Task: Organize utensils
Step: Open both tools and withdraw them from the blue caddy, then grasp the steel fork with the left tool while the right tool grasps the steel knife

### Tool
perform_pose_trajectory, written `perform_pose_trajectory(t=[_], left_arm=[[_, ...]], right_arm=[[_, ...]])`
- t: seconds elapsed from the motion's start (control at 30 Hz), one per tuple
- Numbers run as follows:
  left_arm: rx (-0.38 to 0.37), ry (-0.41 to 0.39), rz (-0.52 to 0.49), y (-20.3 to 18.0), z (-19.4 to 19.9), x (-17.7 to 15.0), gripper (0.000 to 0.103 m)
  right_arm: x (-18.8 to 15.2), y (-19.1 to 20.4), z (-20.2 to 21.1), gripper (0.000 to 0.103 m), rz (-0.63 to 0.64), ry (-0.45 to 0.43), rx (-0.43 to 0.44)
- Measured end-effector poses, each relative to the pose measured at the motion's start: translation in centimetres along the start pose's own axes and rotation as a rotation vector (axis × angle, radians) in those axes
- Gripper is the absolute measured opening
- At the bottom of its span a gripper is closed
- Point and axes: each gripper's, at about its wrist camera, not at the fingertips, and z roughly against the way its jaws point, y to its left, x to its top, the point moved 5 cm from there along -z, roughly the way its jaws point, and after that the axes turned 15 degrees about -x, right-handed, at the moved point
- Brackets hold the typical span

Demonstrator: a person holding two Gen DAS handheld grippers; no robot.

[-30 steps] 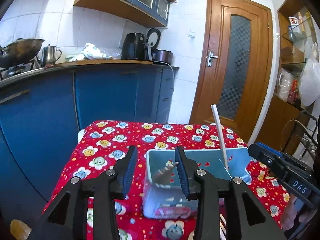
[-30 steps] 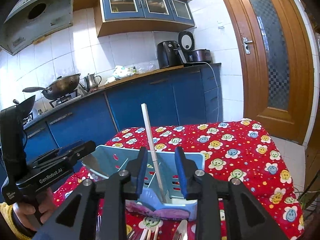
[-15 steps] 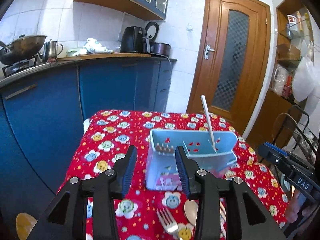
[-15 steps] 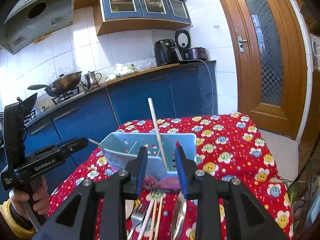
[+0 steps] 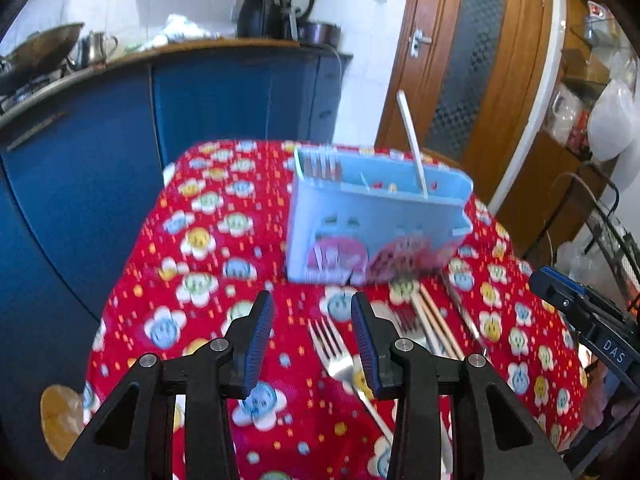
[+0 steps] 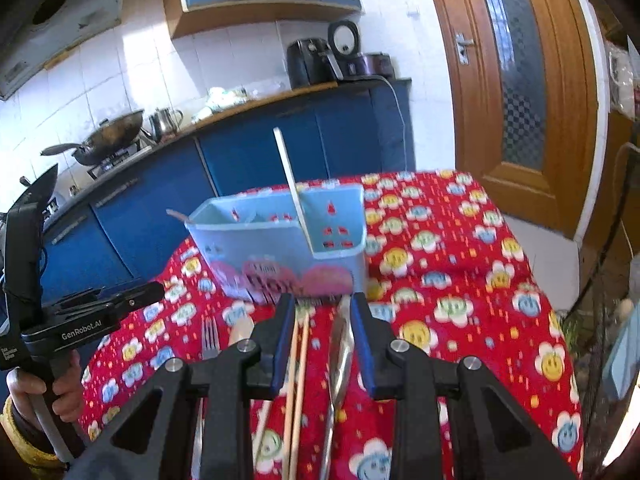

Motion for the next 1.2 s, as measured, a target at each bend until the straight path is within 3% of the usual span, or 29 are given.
perform_pose_trajectory(t=[0.43,0.93,1.07,1.2], left_arm=[[-0.027,0.226,0.079,0.1,-3.7,-4.4,0.041],[-0.084,0.383,0.148,-1.3,-5.5,-6.1,0.04],[-0.06,0.423,0.151,-1.3,-6.1,-5.7,0.033],[-0.046,0.428,0.164,-0.9,-6.6,-5.3,0.014]], right_arm=[[-3.3,-1.5,-1.2,0.035,-0.026,0.116,-0.001],[-4.3,-2.4,-1.9,0.037,-0.045,0.162,0.027],[-4.4,-2.6,-1.9,0.037,-0.042,0.165,0.027],[-4.5,-2.7,-1.9,0.037,-0.045,0.17,0.03]])
